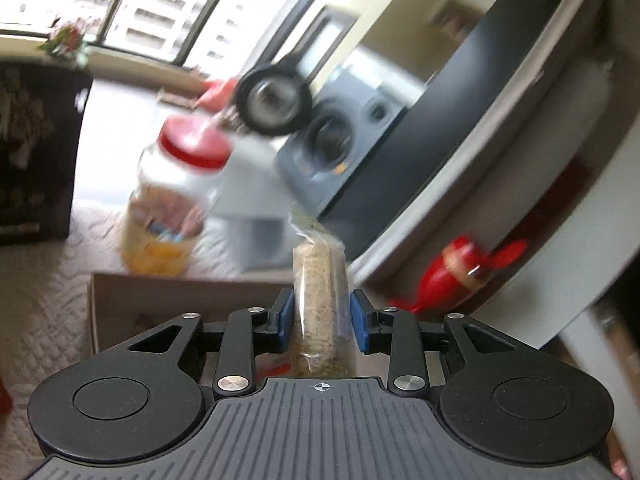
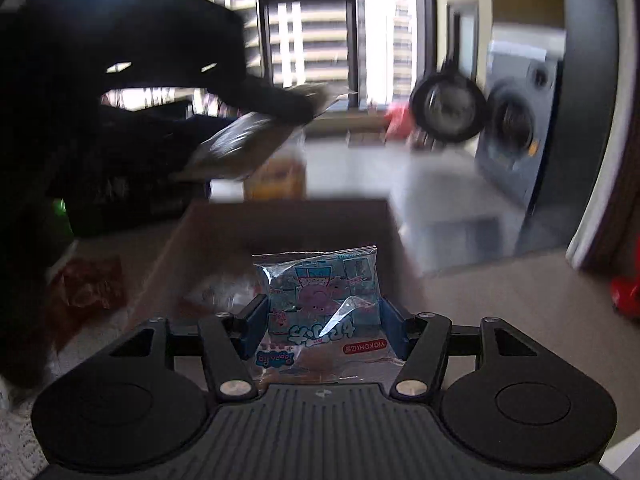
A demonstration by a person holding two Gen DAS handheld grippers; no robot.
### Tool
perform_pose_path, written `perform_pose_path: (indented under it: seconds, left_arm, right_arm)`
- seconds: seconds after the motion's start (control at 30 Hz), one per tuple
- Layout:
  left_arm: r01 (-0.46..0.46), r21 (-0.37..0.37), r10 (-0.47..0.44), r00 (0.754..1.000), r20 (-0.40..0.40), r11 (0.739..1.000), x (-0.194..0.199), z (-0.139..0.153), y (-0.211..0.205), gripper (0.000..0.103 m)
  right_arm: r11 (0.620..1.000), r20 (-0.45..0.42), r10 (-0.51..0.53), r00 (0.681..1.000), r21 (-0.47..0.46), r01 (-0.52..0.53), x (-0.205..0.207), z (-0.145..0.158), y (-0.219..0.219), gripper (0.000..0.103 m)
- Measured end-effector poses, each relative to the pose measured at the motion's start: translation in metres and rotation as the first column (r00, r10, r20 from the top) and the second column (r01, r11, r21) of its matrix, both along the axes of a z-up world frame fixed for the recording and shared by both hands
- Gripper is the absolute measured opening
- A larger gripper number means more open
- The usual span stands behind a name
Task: Organize snacks
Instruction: 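Carry the grain bar pack and candy bag into the pink box and open both tools, then grasp the blue-white snack bag with the left tool while the right tool grasps the clear wrapped bar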
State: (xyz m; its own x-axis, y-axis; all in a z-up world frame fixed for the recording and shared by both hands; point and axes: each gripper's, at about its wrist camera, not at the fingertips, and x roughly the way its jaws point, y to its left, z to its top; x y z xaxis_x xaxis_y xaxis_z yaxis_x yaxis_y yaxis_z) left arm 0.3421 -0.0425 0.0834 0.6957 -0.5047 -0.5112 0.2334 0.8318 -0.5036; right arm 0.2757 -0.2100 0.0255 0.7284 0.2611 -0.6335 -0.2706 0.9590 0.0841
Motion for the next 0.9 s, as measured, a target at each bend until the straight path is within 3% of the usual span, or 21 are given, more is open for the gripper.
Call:
perform_pose_path:
  seconds: [0.07,0.13,0.2,0.4,0.57,0.7,0.8,0.9]
  left_arm:
    - [0.000,0.150,0.003,1.000,-0.018,0.989,0.006,-0.011,-0.010,0.034]
    - [0.019,0.240,-0.020,1.000,0.000,0.970,0.003,-0.018,-0.018,0.034]
    - [0.035,0.243,-0.042,0.999,0.021,0.969,-0.003,-0.020,-0.017,0.034]
    - [0.046,0.144,-0.066,0.989,0.133,0.988,-0.037,0.001,0.015,0.034]
    - [-0.029,0.182,-0.003,0.985,0.172,0.983,-0.083,0.001,0.074,0.034]
    - [-0.115,0.282,0.068,0.983,0.173,0.952,-0.129,-0.010,0.128,0.034]
    - [-0.206,0.361,0.142,0.970,0.197,0.910,-0.151,-0.018,0.168,0.034]
    - [-0.317,0.338,0.263,0.945,0.197,0.886,-0.158,-0.022,0.216,0.034]
  right_arm:
    - [1.000,-0.032,-0.010,0.999,0.027,0.011,0.004,-0.007,-0.001,0.061]
    - [0.999,-0.015,-0.018,1.000,0.042,0.019,0.001,-0.006,-0.001,0.062]
    - [0.999,0.007,-0.019,1.000,0.047,0.019,-0.003,-0.002,-0.003,0.062]
    - [0.998,0.134,-0.037,0.990,0.059,0.029,-0.023,0.018,-0.001,0.063]
    - [0.996,0.177,0.055,0.983,0.064,-0.067,-0.051,0.030,0.030,0.063]
    - [0.976,0.161,0.202,0.966,0.046,-0.212,-0.068,0.030,0.079,0.063]
    - [0.955,0.097,0.288,0.953,0.043,-0.293,-0.069,0.018,0.122,0.063]
    - [0.944,0.032,0.330,0.944,0.018,-0.330,-0.068,-0.001,0.166,0.064]
